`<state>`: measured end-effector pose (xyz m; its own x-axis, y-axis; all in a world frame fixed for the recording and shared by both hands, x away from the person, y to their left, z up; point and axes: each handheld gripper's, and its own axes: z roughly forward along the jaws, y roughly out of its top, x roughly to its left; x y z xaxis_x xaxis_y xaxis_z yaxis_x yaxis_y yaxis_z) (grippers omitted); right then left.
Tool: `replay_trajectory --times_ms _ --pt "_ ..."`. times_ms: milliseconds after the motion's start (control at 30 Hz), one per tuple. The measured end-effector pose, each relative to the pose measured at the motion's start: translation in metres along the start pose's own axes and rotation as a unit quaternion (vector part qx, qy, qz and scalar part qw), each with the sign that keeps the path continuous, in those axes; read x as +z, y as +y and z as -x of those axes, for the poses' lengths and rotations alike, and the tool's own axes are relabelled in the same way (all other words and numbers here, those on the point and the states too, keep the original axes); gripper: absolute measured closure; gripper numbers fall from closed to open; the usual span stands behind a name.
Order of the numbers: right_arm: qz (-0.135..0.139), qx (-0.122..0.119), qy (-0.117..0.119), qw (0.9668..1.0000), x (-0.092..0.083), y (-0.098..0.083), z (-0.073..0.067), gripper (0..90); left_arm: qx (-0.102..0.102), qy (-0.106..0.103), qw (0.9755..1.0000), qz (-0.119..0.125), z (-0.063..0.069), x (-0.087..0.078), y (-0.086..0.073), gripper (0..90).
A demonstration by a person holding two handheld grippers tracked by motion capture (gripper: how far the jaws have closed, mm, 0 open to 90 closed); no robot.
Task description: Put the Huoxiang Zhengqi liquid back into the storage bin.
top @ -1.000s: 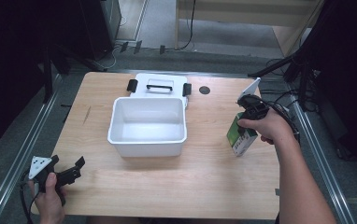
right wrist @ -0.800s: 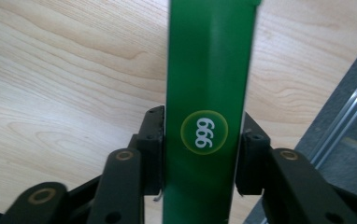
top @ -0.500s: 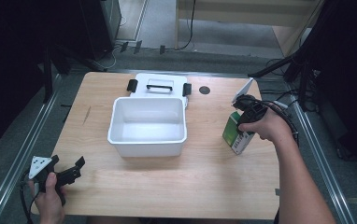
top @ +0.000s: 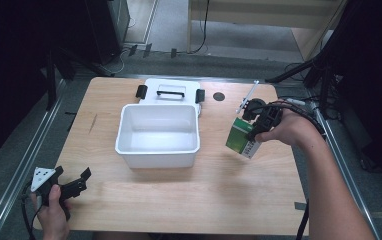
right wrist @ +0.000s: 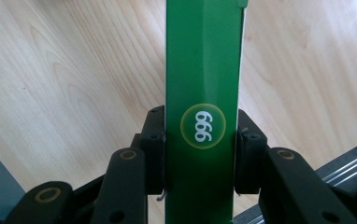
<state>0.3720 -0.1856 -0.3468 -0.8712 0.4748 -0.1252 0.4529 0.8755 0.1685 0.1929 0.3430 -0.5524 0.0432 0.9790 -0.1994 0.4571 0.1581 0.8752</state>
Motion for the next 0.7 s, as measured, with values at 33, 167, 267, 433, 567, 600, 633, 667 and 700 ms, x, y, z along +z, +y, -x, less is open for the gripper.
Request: replay_trajectory --times_ms 33,167,267,433,567,600,633,667,700 --pt "0.000 0.000 0.000 1.0000 0.000 0.000 0.000 64.1 0.000 0.000 1.0000 0.000 0.000 0.000 0.000 0.0" --pt "0.010 -0.017 -0.010 0.9998 -0.016 0.008 -0.002 64.1 0.000 -0.001 1.0000 0.000 0.000 0.000 0.000 0.0" --pt "0.011 -0.035 -0.015 0.9992 -0.027 0.016 -0.003 64.2 -0.001 -0.001 1.0000 0.000 0.000 0.000 0.000 0.0" --pt "0.020 -0.073 -0.021 0.9969 -0.044 0.033 -0.006 64.2 -0.001 -0.002 1.0000 0.000 0.000 0.001 0.000 0.0" --pt "0.030 -0.091 -0.009 0.9954 -0.050 0.046 -0.010 64.2 0.000 -0.003 1.0000 0.000 0.000 0.001 0.000 0.0" --pt "0.030 -0.097 -0.006 0.9948 -0.051 0.050 -0.012 64.2 -0.001 -0.004 1.0000 -0.001 0.000 0.000 0.000 0.0" --pt "0.030 -0.103 -0.005 0.9942 -0.052 0.054 -0.013 64.2 -0.002 -0.004 1.0000 0.000 0.000 0.001 0.000 0.0" --pt "0.030 -0.106 -0.005 0.9939 -0.053 0.056 -0.015 64.2 -0.001 -0.004 1.0000 -0.001 0.000 0.001 0.000 0.0" --pt "0.029 -0.114 -0.003 0.9930 -0.055 0.062 -0.017 64.2 -0.001 -0.004 1.0000 -0.001 0.000 0.001 0.000 0.0"
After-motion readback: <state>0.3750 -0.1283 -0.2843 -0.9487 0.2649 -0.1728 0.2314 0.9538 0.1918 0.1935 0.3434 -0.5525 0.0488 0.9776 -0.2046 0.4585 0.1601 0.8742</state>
